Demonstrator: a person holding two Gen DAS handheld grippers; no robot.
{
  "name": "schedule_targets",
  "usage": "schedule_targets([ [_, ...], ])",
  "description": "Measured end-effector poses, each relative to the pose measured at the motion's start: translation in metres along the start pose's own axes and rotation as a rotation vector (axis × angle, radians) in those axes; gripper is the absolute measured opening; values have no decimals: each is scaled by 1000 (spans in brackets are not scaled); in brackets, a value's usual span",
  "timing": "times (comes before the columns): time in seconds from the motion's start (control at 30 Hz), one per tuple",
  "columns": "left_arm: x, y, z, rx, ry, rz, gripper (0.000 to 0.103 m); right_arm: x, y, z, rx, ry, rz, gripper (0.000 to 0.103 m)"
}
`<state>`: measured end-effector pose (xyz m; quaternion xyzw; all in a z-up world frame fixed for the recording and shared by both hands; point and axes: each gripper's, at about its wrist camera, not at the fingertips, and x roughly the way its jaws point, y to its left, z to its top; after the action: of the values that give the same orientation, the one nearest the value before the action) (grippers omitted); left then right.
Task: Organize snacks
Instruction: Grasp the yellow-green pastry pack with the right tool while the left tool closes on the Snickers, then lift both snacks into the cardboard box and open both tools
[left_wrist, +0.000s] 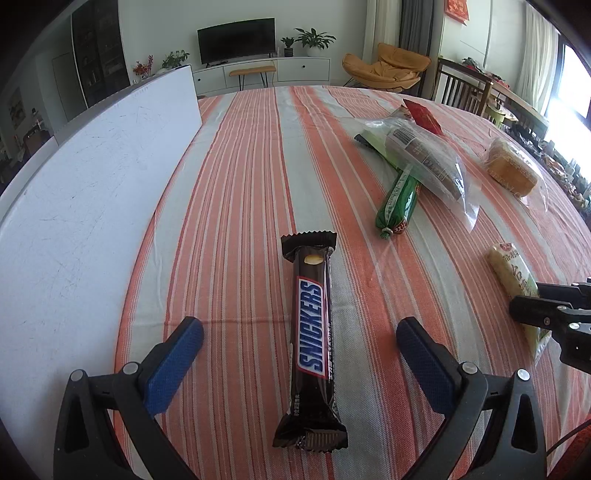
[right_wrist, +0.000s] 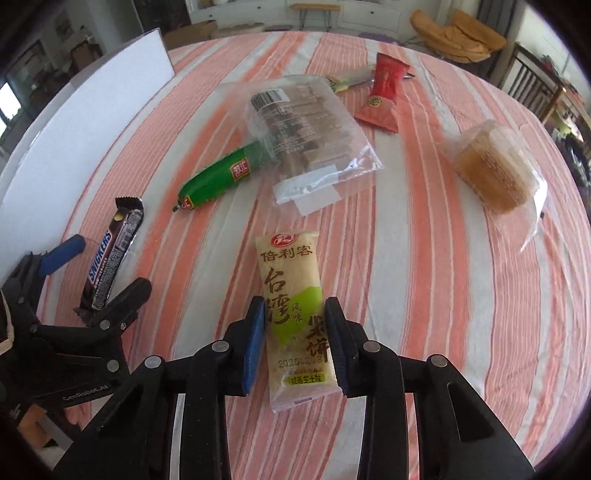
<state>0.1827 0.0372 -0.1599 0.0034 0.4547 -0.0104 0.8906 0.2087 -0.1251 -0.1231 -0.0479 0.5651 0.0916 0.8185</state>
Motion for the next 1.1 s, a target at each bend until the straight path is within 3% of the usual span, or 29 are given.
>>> schedule_targets([
  [0.13,0,0,0,0,0,-1,103,-17,4,-41,40,-138,14,42],
  [0.17,0,0,0,0,0,-1,103,-22,2,-49,63,-190,32,62],
  [0.2,0,0,0,-1,0,-1,103,-29,0,-57,86,-249,27,75],
  [0.27,0,0,0,0,0,0,103,-40,-3,-66,114,-344,-13,74],
  [0.43,0,0,0,-1,0,-1,103,-49,-23,-74,197,-412,18,74],
  [0.83,-5,6,-1,30,8,-75,102,-51,-70,-90,482,-428,100,75],
  [0.93,-11,-4,-5,80,23,-60,85,-53,-68,-89,469,-446,121,74],
  [1.07,-18,-19,-4,121,12,-77,21,-51,-58,-85,410,-445,182,75],
  [1.1,-19,-19,-5,107,16,-89,18,-49,-54,-82,385,-434,193,75],
])
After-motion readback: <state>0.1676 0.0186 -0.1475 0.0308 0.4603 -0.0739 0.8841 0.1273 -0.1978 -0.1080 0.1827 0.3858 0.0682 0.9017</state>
